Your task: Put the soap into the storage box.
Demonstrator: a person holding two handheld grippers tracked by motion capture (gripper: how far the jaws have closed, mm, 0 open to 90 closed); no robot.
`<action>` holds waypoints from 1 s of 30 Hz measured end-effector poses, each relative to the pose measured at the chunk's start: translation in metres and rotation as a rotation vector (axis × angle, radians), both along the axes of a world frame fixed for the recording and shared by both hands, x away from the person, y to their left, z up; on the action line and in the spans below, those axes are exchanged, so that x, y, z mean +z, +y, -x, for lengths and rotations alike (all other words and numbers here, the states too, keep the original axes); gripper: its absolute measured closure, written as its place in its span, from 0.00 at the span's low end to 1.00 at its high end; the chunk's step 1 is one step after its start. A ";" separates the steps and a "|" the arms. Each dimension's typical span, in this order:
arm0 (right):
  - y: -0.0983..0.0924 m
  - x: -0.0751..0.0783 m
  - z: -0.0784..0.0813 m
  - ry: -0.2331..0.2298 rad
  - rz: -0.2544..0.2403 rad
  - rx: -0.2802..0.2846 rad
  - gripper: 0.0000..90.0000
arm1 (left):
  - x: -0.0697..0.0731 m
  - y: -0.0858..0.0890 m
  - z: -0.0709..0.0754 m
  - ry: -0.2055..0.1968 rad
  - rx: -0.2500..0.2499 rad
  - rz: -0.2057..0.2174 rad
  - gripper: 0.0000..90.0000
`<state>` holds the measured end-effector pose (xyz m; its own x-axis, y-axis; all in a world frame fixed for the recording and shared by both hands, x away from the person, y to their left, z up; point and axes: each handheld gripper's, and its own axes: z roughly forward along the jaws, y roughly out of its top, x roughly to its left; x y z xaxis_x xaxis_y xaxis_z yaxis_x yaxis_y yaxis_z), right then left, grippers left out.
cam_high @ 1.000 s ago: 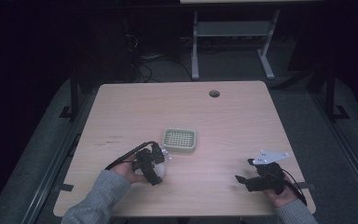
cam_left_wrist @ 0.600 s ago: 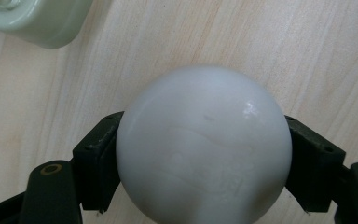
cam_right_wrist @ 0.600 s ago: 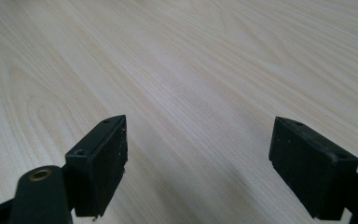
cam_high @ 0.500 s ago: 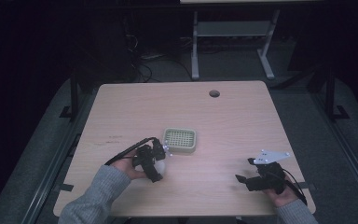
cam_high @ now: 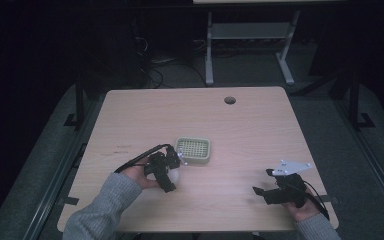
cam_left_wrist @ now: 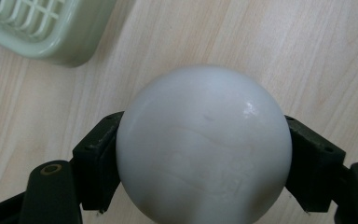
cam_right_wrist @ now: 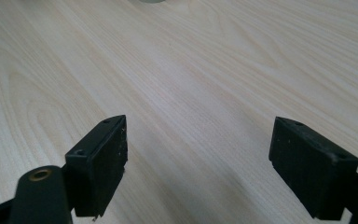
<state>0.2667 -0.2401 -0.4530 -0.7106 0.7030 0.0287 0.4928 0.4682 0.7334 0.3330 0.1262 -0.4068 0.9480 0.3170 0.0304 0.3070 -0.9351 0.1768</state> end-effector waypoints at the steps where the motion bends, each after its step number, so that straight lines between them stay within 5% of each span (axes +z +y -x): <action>1: 0.000 0.000 0.000 0.000 -0.004 0.000 0.21 | 0.000 0.000 -0.001 0.004 0.000 0.004 0.26; 30: 0.002 0.002 0.001 -0.006 -0.007 0.001 0.21 | 0.016 -0.010 -0.020 0.013 -0.009 -0.004 0.26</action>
<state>0.2660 -0.2384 -0.4515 -0.7116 0.7020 0.0294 0.4882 0.4640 0.7392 0.3532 0.1160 -0.3906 0.9512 0.3079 0.0190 0.3005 -0.9387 0.1688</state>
